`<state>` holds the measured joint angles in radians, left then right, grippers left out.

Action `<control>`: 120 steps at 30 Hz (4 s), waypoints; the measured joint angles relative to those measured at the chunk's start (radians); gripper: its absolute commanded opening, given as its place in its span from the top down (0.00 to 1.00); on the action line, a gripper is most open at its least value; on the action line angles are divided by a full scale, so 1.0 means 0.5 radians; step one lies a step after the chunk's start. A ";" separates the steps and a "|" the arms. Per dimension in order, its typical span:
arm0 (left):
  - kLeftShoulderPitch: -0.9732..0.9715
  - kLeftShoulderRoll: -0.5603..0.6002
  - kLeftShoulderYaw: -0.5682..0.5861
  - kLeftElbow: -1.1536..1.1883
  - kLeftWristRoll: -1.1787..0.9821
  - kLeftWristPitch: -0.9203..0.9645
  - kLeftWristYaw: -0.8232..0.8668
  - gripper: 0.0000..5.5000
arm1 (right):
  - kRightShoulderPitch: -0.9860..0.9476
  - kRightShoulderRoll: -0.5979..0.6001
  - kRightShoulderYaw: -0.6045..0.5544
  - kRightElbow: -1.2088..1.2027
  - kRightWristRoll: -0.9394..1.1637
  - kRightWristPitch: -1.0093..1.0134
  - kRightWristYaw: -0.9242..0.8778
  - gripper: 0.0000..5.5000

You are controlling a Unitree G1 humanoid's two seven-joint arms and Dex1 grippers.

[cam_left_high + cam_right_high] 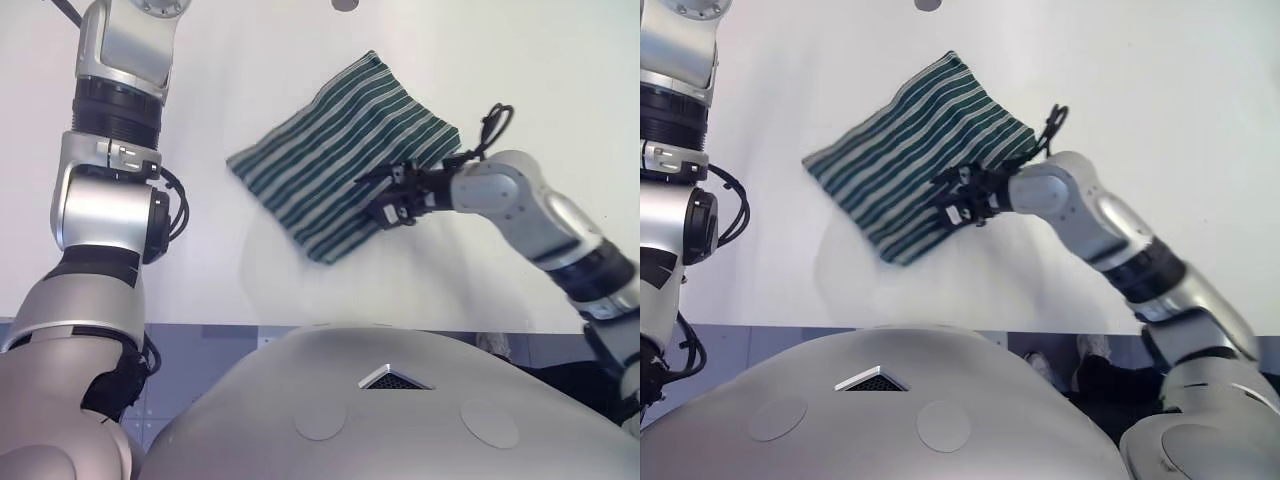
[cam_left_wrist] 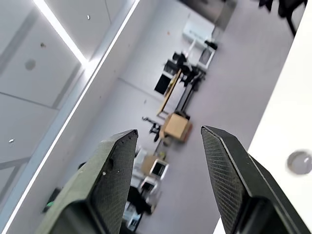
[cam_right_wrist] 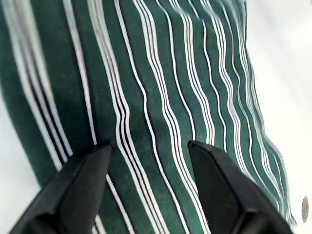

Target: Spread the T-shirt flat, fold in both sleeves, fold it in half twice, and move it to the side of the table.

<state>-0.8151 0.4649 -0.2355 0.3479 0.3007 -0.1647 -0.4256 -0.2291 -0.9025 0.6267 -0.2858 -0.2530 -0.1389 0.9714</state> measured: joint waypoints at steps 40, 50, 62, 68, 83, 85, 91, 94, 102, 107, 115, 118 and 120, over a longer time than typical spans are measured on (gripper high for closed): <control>1.971 0.105 -0.953 -1.107 0.902 -0.658 0.197 0.35 | 0.398 -0.703 -0.782 1.863 -1.387 -2.960 -1.936 0.19; 1.626 -0.139 -1.216 -0.843 0.919 -0.674 0.102 0.47 | 0.396 -0.660 -0.758 1.801 -1.277 -2.941 -1.900 0.18; 1.461 -0.138 -1.292 -1.057 1.004 -0.441 -0.454 0.82 | 0.384 -0.540 -0.742 1.810 -1.104 -2.782 -1.838 0.25; 1.461 -0.033 -1.208 -1.115 0.981 -0.436 -0.454 0.90 | 0.326 -0.517 -0.622 1.898 -1.024 -2.770 -1.766 0.45; 1.453 0.048 -1.099 -1.119 0.833 -0.432 -0.460 1.00 | 0.055 -0.508 -0.311 2.206 -0.844 -2.850 -1.456 0.93; 1.479 0.119 -1.074 -1.150 0.795 -0.454 -0.463 1.00 | 0.071 -0.500 -0.312 2.196 -0.816 -2.827 -1.450 0.93; 1.689 0.348 -0.859 -1.298 0.677 -0.349 -0.534 0.82 | 0.167 -0.482 -0.345 2.123 -0.729 -2.778 -1.441 0.94; 1.756 0.380 -0.834 -1.389 0.649 -0.299 -0.572 0.73 | 0.216 -0.482 -0.367 2.098 -0.689 -2.747 -1.438 0.94; 1.635 0.168 -1.015 -1.315 0.705 -0.373 -0.587 0.53 | 0.151 -0.403 -0.305 1.954 -0.587 -2.662 -1.293 0.94; 1.489 0.032 -1.134 -1.190 0.801 -0.440 -0.566 0.52 | 0.151 -0.389 -0.272 1.884 -0.483 -2.599 -1.188 0.94; 1.371 -0.089 -1.203 -0.980 0.737 -0.444 -0.550 0.70 | 0.151 -0.378 -0.239 1.804 -0.341 -2.523 -1.045 0.94; 1.356 -0.121 -1.222 -0.936 0.716 -0.429 -0.569 0.81 | 0.153 -0.377 -0.233 1.800 -0.293 -2.512 -1.007 0.94; 1.342 -0.132 -1.230 -0.950 0.716 -0.394 -0.631 0.86 | 0.153 -0.377 -0.232 1.794 -0.280 -2.503 -0.989 0.94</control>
<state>-0.1441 0.3988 -0.8505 -0.1270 0.6587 -0.3618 -0.7413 -0.1526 -1.0910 0.5107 0.6113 -0.3929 -1.3904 0.4770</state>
